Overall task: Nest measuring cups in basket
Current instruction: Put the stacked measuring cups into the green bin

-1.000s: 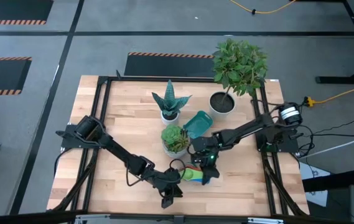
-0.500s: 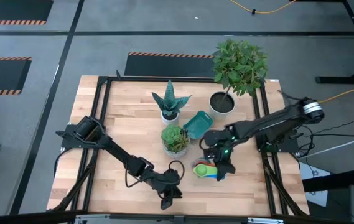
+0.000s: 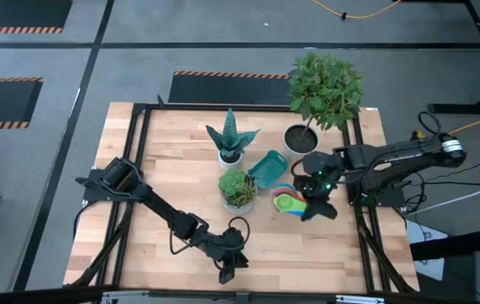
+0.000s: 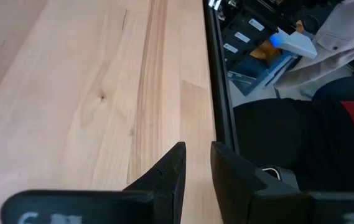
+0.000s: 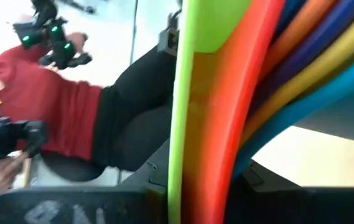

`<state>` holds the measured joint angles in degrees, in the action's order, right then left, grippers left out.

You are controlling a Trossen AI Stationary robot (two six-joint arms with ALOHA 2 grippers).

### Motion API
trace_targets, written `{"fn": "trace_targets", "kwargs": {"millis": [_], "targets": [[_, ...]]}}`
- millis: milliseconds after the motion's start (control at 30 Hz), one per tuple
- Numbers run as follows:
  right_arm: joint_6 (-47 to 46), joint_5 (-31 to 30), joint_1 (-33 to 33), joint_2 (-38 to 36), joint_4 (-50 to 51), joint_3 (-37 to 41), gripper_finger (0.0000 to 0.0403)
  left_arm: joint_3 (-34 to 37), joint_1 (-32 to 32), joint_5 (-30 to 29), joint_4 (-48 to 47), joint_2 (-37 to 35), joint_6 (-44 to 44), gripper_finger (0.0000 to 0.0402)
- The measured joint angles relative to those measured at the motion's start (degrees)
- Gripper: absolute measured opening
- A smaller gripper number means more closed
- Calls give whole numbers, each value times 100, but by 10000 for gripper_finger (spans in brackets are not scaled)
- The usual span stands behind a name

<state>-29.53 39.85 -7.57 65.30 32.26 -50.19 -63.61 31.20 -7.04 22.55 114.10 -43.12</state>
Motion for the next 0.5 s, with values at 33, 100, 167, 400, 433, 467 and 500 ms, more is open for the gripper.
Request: {"fn": "trace_targets", "kwargs": {"millis": [33, 100, 167, 400, 433, 467, 500], "targets": [[76, -62, 72, -4, 2, 0, 80, 0, 0, -16, 3, 0, 15, 69], [274, -117, 237, 21, -2, 1, 80, 0, 0, -76, 11, 0, 20, 69], [429, -95, 398, 51, -229, 130, 80, 0, 0, -99, 15, 0, 20, 69], [-387, 453, 993, 48, -1739, 1675, 80, 0, 0, -147, 13, 0, 85, 69], [-615, 528, 1076, 50, -2200, 1913, 80, 0, 0, -149, 15, 0, 153, 69], [-843, 597, 1157, 50, -2698, 2131, 80, 0, 0, -158, 17, 0, 174, 69], [-1100, 663, 1225, 48, -3255, 2336, 80, 0, 0, -182, 17, 0, 174, 69]]}}
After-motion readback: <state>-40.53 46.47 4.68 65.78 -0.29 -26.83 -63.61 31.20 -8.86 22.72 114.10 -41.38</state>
